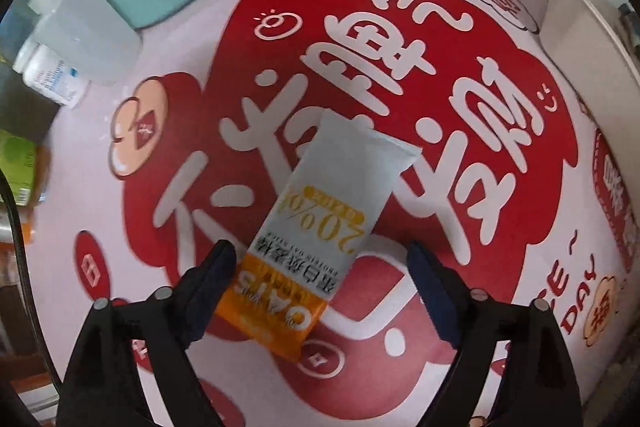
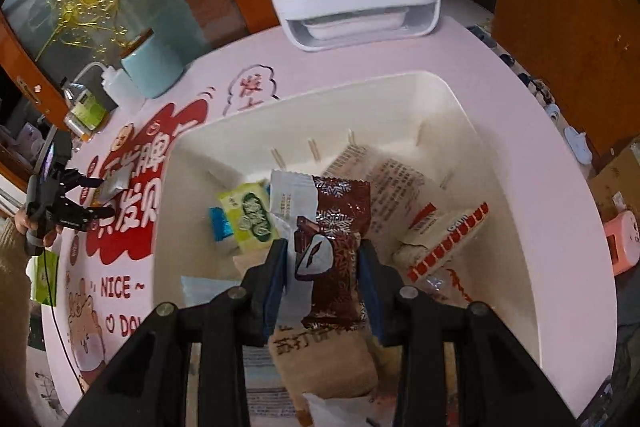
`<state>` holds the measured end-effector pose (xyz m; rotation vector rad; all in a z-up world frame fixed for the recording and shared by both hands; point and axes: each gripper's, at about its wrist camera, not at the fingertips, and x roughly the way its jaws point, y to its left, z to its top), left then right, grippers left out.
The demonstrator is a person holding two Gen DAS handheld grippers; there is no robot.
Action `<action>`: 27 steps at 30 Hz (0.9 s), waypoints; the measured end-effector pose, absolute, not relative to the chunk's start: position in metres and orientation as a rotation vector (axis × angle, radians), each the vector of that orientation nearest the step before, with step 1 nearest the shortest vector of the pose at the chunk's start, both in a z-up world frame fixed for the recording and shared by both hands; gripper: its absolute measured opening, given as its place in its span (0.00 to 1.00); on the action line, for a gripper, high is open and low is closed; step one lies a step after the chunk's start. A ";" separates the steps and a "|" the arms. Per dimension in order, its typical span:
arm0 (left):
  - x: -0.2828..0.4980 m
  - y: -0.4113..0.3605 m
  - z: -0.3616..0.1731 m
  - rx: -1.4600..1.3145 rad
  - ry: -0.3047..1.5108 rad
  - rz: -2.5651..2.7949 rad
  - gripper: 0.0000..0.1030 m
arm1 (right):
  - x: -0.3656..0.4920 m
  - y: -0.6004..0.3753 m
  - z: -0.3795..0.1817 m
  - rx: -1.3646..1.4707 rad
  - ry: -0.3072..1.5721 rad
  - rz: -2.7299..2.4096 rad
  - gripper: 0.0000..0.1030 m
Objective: Organize snacks
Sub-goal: 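Carry the brown snack over the box with right tool while left tool grasps orange-white protein bar, then open the right tool to drop the brown snack into the box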
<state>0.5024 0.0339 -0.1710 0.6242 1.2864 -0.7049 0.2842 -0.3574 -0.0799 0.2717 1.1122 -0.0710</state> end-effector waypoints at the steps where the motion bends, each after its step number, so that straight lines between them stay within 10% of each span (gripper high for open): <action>1: 0.504 0.034 -0.173 0.613 1.292 -0.713 0.89 | 0.285 -0.359 -0.084 0.276 1.121 -0.077 0.36; 5: 0.507 0.032 -0.174 0.581 1.269 -0.725 0.82 | 0.283 -0.366 -0.093 0.294 1.135 -0.097 0.36; 7: 0.511 0.032 -0.166 0.520 1.243 -0.679 0.45 | 0.281 -0.367 -0.094 0.299 1.136 -0.104 0.36; 27: 0.326 -0.016 -0.061 0.322 1.135 -0.580 0.39 | 0.233 -0.325 -0.060 0.096 1.009 -0.154 0.36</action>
